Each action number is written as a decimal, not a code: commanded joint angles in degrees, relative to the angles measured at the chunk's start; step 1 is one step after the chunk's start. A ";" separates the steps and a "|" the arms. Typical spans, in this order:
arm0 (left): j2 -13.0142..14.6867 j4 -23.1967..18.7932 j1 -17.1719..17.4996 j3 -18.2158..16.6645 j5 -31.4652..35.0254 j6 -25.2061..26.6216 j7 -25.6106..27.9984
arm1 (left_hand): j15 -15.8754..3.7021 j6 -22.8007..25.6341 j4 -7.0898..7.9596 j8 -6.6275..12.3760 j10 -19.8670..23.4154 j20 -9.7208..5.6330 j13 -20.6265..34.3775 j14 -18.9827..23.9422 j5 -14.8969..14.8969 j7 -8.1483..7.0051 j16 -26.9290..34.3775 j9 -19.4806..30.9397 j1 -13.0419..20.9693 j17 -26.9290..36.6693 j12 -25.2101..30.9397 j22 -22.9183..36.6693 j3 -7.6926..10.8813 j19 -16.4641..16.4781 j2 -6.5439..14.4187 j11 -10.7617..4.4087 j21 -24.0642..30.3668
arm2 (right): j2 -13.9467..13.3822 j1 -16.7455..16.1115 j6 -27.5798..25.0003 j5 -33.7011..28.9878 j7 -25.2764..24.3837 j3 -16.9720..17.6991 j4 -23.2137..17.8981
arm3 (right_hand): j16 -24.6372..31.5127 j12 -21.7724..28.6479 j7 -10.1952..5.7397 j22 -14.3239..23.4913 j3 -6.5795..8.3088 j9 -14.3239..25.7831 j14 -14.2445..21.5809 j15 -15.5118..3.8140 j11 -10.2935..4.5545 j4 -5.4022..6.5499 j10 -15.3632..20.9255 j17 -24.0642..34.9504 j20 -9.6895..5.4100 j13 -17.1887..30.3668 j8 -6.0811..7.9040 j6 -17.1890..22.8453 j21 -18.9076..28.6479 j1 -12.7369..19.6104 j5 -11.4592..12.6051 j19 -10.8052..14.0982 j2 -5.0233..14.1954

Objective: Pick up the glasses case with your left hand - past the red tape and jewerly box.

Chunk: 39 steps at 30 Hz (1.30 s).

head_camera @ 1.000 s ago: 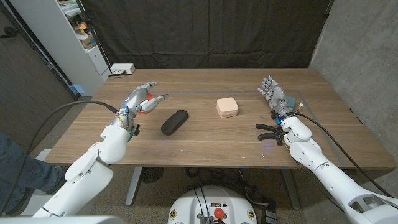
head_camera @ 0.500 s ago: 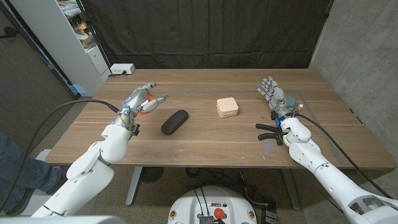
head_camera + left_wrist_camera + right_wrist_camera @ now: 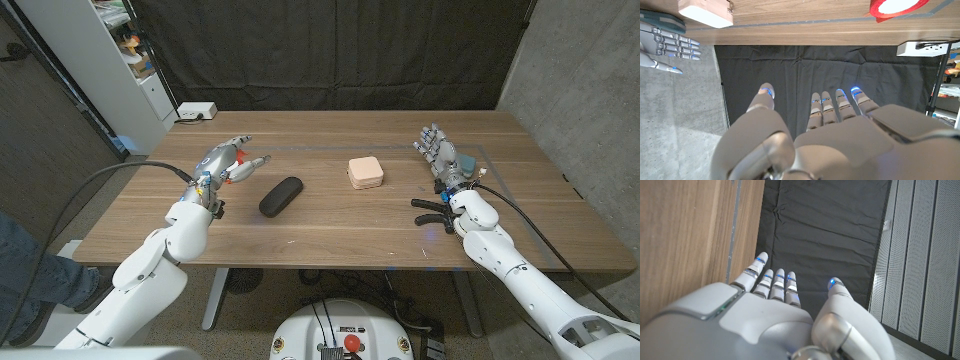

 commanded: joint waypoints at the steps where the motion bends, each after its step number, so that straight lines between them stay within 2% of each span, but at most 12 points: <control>1: -0.48 -0.24 -1.56 2.69 1.79 4.04 0.91 | 0.87 1.85 0.16 0.20 1.72 0.80 0.26 1.49 0.42 1.05 0.59 0.25 -0.67 0.09 0.86 0.24 -0.84 1.54 -0.75 0.80 0.54 | 0.41 0.32 0.06 0.30 -0.01 -0.03 0.52 | 0.31 -0.02 -0.02 0.10 -0.21 0.17 0.63 -0.01 -0.11 0.12 0.68 -0.07 0.29 0.16 -0.26 0.61 -0.14 -0.39 0.14 0.46 -0.23; 8: -0.06 -1.76 -3.24 5.65 4.27 9.41 -0.68 | 1.09 3.56 0.63 0.46 3.47 0.98 0.28 3.66 0.51 2.00 1.02 0.25 -1.85 0.12 1.33 0.37 -1.66 3.04 -1.33 1.26 0.84 | 0.62 1.01 0.31 0.77 1.12 0.12 2.21 | 0.32 -0.03 0.01 0.09 -0.23 0.17 0.70 0.01 -0.22 0.10 0.68 -0.08 0.28 0.16 -0.28 0.61 -0.14 -0.41 0.14 0.49 -0.23; 26: 3.01 -5.91 -5.28 9.47 6.27 19.52 -6.69 | 2.10 3.42 1.54 -0.21 4.46 1.21 0.41 5.91 1.14 1.69 1.25 0.26 -4.66 0.20 1.35 0.68 -3.66 6.38 -3.07 2.06 1.68 | 1.27 2.25 0.32 1.28 3.00 0.00 4.04 | 0.32 -0.04 -0.13 0.10 -0.29 0.17 0.80 -0.01 -0.20 0.02 0.79 -0.14 0.35 0.16 -0.31 0.62 -0.14 -0.43 0.15 0.64 -0.21; 39: 4.27 -6.43 -6.93 11.87 5.96 23.37 -7.68 | 2.72 3.10 1.65 -0.42 4.15 1.26 0.53 6.26 1.53 2.14 1.05 0.28 -5.31 0.18 1.10 0.79 -4.39 8.27 -3.69 2.60 2.14 | 1.52 2.12 0.65 1.72 3.30 0.42 4.56 | 0.38 -0.05 -0.17 0.10 -0.31 0.17 1.02 0.03 -0.19 -0.01 0.86 -0.16 0.37 0.16 -0.33 0.61 -0.18 -0.46 0.16 0.63 -0.17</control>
